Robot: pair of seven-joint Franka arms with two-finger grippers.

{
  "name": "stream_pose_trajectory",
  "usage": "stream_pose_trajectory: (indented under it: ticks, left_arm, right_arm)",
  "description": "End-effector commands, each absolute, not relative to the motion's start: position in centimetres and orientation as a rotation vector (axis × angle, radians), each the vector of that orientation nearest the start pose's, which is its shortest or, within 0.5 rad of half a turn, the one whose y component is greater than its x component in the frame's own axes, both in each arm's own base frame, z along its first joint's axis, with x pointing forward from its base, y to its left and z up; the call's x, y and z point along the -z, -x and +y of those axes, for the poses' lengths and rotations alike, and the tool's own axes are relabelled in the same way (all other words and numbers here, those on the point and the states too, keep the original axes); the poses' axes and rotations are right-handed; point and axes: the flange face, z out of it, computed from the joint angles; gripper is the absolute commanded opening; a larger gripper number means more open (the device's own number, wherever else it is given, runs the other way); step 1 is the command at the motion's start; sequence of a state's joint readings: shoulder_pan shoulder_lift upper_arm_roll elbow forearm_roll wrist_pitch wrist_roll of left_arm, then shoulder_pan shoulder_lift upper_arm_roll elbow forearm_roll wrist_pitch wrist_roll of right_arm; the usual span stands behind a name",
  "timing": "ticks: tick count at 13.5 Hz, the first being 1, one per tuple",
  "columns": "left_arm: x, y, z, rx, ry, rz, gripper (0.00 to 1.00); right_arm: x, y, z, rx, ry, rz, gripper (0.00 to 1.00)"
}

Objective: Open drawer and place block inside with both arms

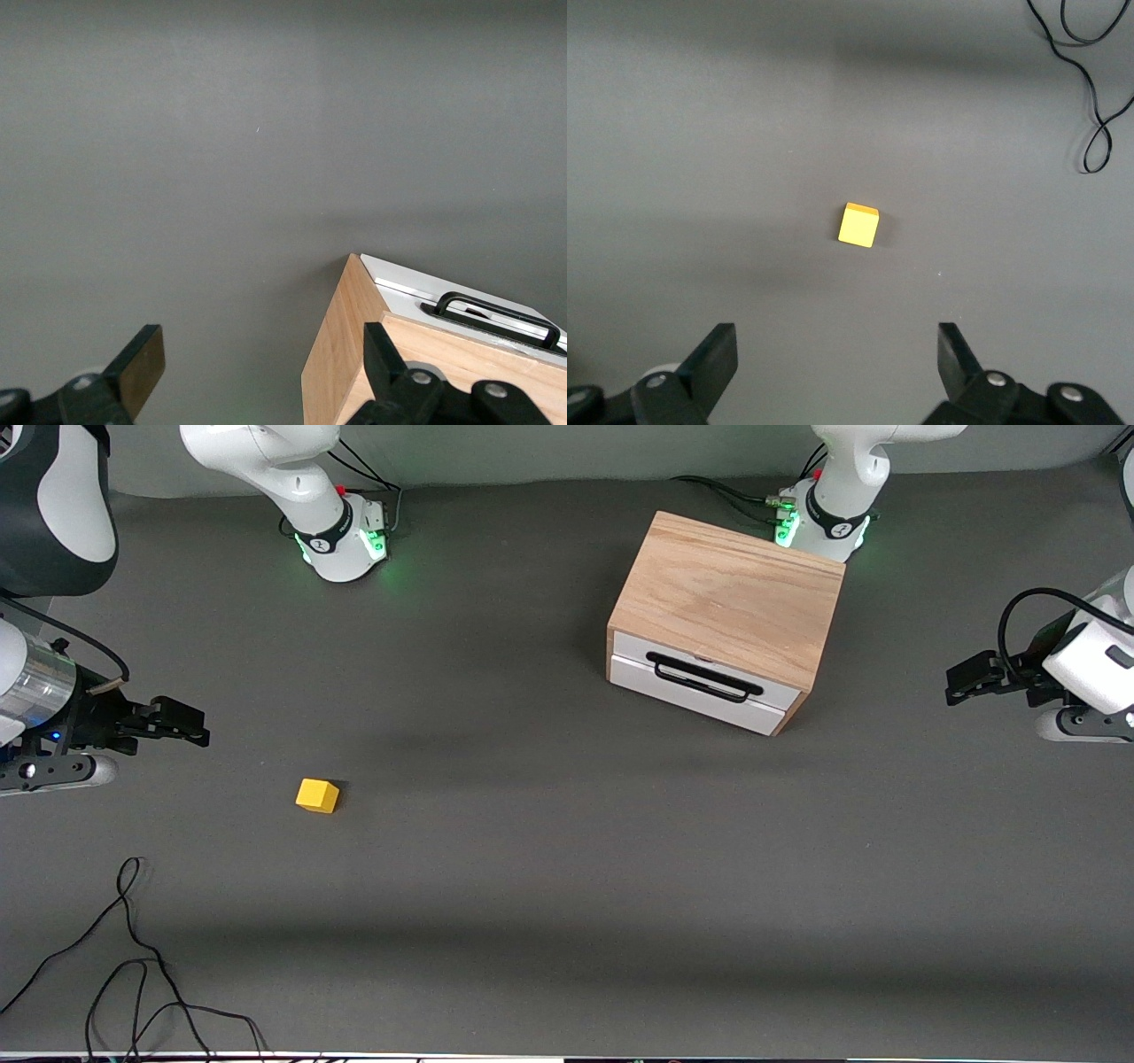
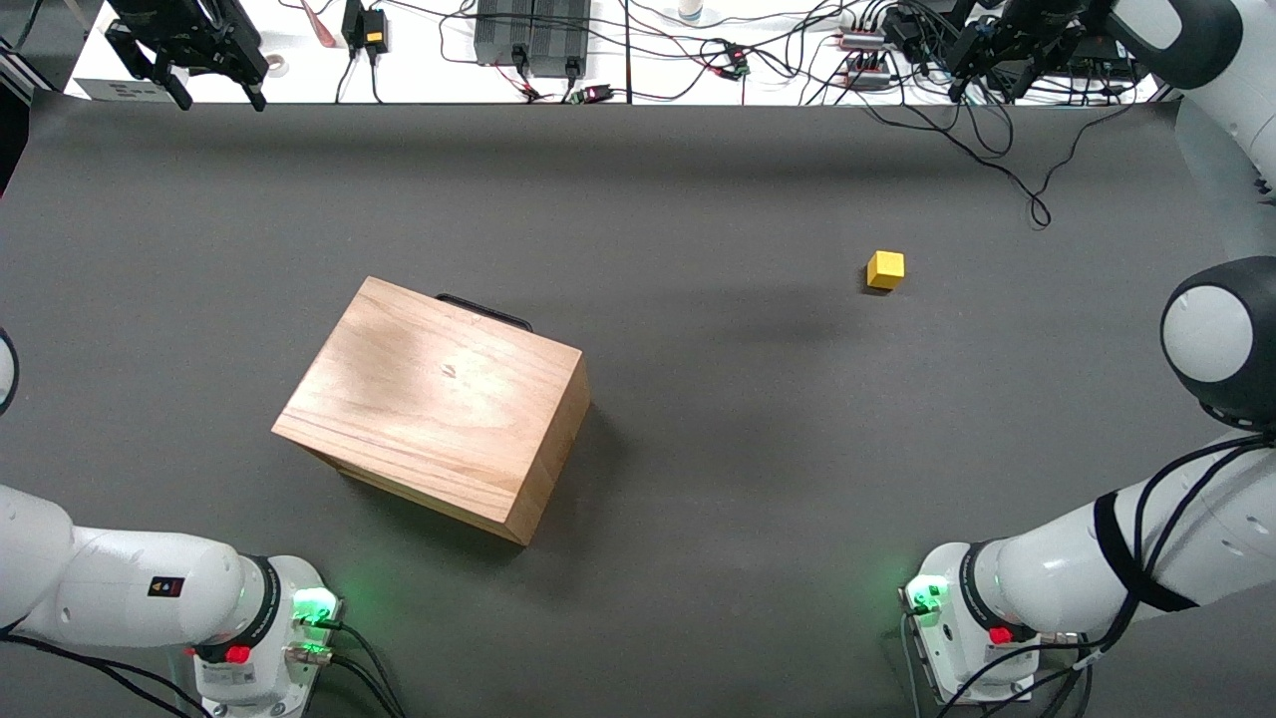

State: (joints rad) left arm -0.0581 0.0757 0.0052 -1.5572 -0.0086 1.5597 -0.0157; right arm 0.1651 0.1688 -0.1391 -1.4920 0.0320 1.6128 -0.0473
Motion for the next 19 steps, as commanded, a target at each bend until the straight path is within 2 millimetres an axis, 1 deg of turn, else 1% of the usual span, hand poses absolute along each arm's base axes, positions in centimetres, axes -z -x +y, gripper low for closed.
stream_pose_trajectory:
  ticks: [1,5,6,8,10,12,14,15,17,19]
  left_arm:
    - [-59.1,-56.4,-3.1,-0.132,3.137,0.094,1.0]
    - [-59.1,-56.4,-3.1,-0.132,3.137,0.091,1.0]
    - [-59.1,-56.4,-3.2,-0.13,3.137,0.091,1.0]
    - [-59.3,-56.5,-4.1,-0.118,3.138,0.082,1.0]
    - [-59.0,-56.5,-5.3,-0.123,3.139,0.027,1.0]
    - [-59.1,-56.3,-7.7,-0.115,3.141,-0.063,1.0]
    - [-58.9,-56.0,-10.6,-0.117,3.133,-0.214,1.0]
    - [-58.5,-55.8,-12.1,-0.126,3.122,-0.283,1.0]
    - [-58.3,-54.9,-15.8,-0.13,3.094,-0.442,1.0]
    - [-57.9,-53.9,-20.0,-0.127,3.04,-0.67,1.0]
  right_arm:
    - [-57.0,-60.6,2.7,-0.078,3.124,-0.138,1.0]
    - [-57.2,-60.6,2.1,-0.078,3.122,-0.121,1.0]
    - [-56.9,-60.6,2.4,-0.085,3.12,-0.128,1.0]
    - [-56.8,-60.6,2.9,-0.09,3.122,-0.14,1.0]
    - [-56.6,-61.0,2.4,-0.078,3.116,-0.118,1.0]
    - [-56.6,-61.0,2.6,-0.075,3.116,-0.12,1.0]
    - [-56.6,-60.9,3.0,-0.083,3.117,-0.12,1.0]
    - [-56.4,-60.9,2.7,-0.087,3.117,-0.127,1.0]
    - [-55.9,-60.9,2.5,-0.104,3.117,-0.122,1.0]
    - [-55.3,-60.8,2.8,-0.121,3.116,-0.121,1.0]
